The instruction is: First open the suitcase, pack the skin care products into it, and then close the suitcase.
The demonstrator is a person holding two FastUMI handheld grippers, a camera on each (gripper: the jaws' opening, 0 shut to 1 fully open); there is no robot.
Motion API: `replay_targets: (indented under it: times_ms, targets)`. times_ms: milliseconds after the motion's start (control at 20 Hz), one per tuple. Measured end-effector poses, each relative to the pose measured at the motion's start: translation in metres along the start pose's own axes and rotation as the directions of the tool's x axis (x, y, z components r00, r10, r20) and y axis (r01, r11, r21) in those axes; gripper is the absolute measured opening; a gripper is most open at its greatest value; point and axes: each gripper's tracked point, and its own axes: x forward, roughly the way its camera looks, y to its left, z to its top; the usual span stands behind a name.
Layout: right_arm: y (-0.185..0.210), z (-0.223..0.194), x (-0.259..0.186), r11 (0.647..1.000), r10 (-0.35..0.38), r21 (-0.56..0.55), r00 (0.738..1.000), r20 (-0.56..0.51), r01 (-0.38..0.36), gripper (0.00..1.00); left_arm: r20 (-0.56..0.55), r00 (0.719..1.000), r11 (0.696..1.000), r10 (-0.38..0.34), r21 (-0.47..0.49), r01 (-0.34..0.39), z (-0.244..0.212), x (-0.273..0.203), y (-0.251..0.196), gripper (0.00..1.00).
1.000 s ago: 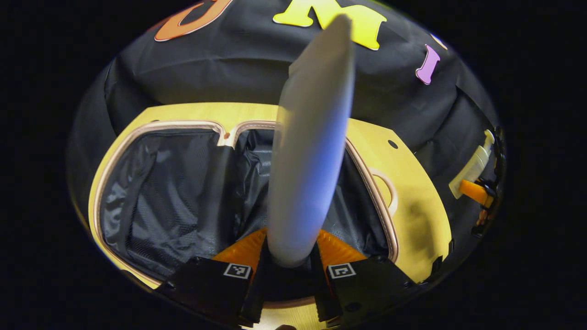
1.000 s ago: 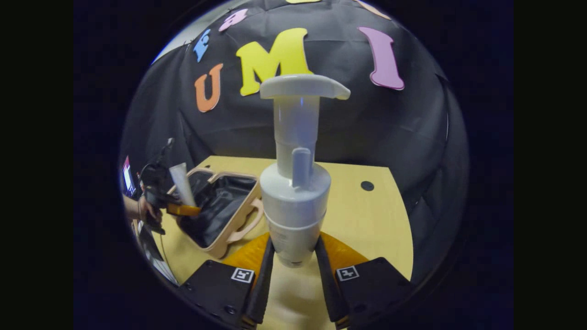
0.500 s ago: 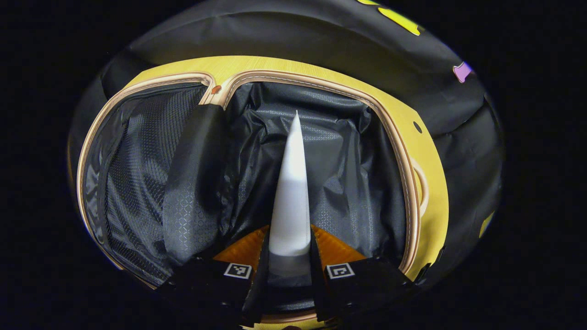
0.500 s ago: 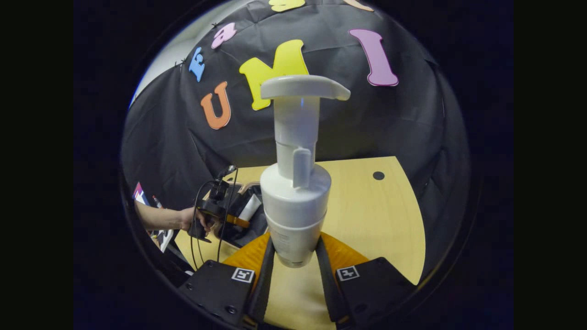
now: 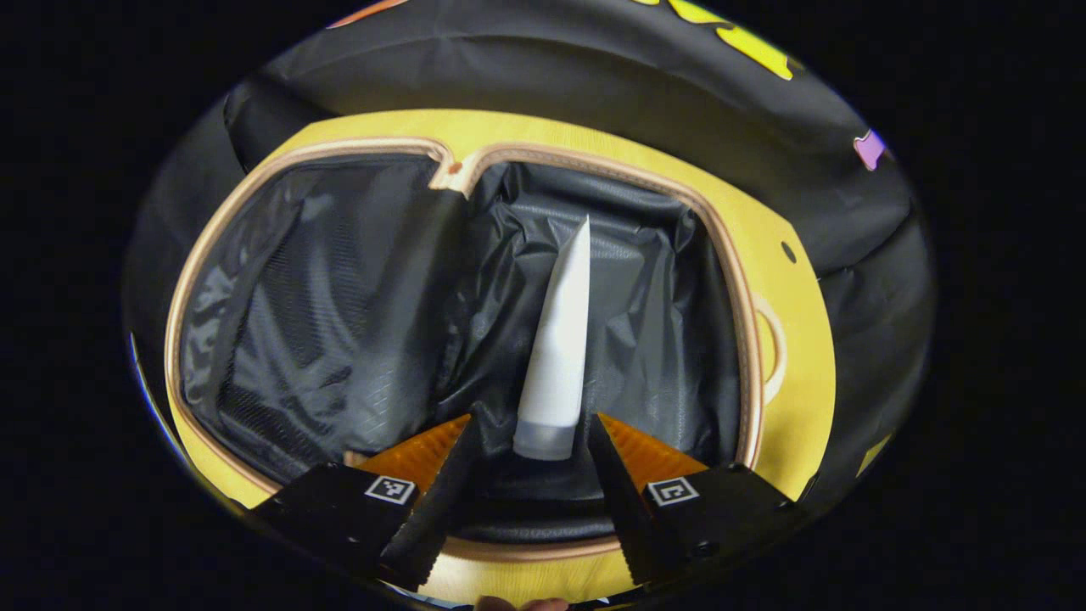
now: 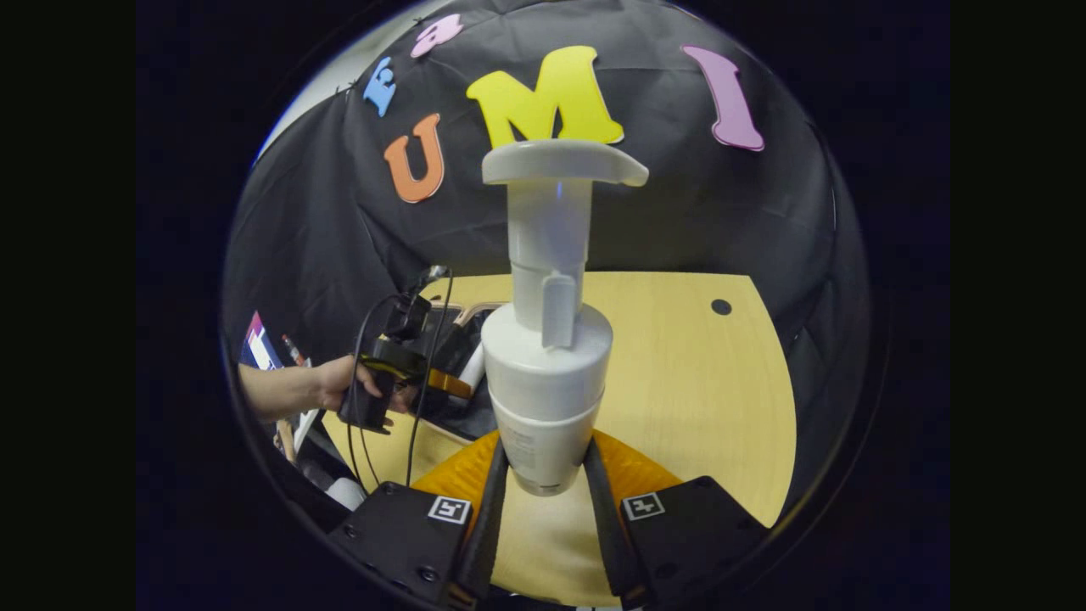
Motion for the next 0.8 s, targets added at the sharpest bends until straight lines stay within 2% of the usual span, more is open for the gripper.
replay_targets:
  times_ms: [50,100,150,200,250,400,500,550,650,750,800]
  targets:
    - [0.014,0.009,0.011,1.000,0.024,-0.016,1.000,-0.010,-0.024,0.45,0.057,0.998,1.000,-0.001,0.015,0.001,0.001,-0.017,0.004,0.87]
    - [0.022,0.015,0.019,0.999,0.035,-0.028,0.999,-0.019,-0.035,0.45,0.096,0.995,0.999,0.002,0.031,-0.005,0.000,-0.032,0.008,0.88]
    - [0.030,0.020,0.028,0.998,0.044,-0.042,0.998,-0.035,-0.046,0.47,0.143,0.990,0.999,0.017,0.046,-0.023,-0.002,-0.049,0.015,0.95]
    - [0.039,0.022,0.039,0.997,0.052,-0.053,0.997,-0.057,-0.055,0.48,0.188,0.982,0.998,0.019,0.054,-0.029,-0.006,-0.062,0.021,0.98]
    - [0.047,0.026,0.053,0.996,0.062,-0.058,0.994,-0.085,-0.067,0.48,0.226,0.974,0.998,0.022,0.057,-0.036,-0.012,-0.079,0.025,0.98]
    - [0.073,0.030,0.103,0.994,0.104,-0.014,0.979,-0.174,-0.108,0.48,0.284,0.959,0.999,0.023,0.021,-0.030,-0.043,-0.115,0.044,0.98]
    - [0.084,0.024,0.146,0.994,0.104,0.036,0.964,-0.244,-0.098,0.48,0.301,0.953,0.999,0.022,-0.050,-0.007,-0.072,-0.131,0.055,0.98]
    - [0.087,0.011,0.178,0.995,0.089,0.059,0.945,-0.314,-0.075,0.46,0.294,0.956,0.994,-0.002,-0.101,0.033,-0.096,-0.140,0.059,0.98]
    - [0.088,-0.015,0.217,0.996,0.061,0.088,0.909,-0.413,-0.027,0.46,0.285,0.959,0.988,0.007,-0.149,0.037,-0.127,-0.151,0.079,0.98]
    - [0.078,-0.046,0.241,0.989,0.022,0.132,0.836,-0.548,0.061,0.46,0.283,0.959,0.988,0.023,-0.154,0.022,-0.143,-0.160,0.094,0.98]
    - [0.078,-0.053,0.247,0.985,0.015,0.150,0.810,-0.586,0.090,0.46,0.287,0.958,0.989,0.028,-0.148,0.016,-0.148,-0.165,0.100,0.98]
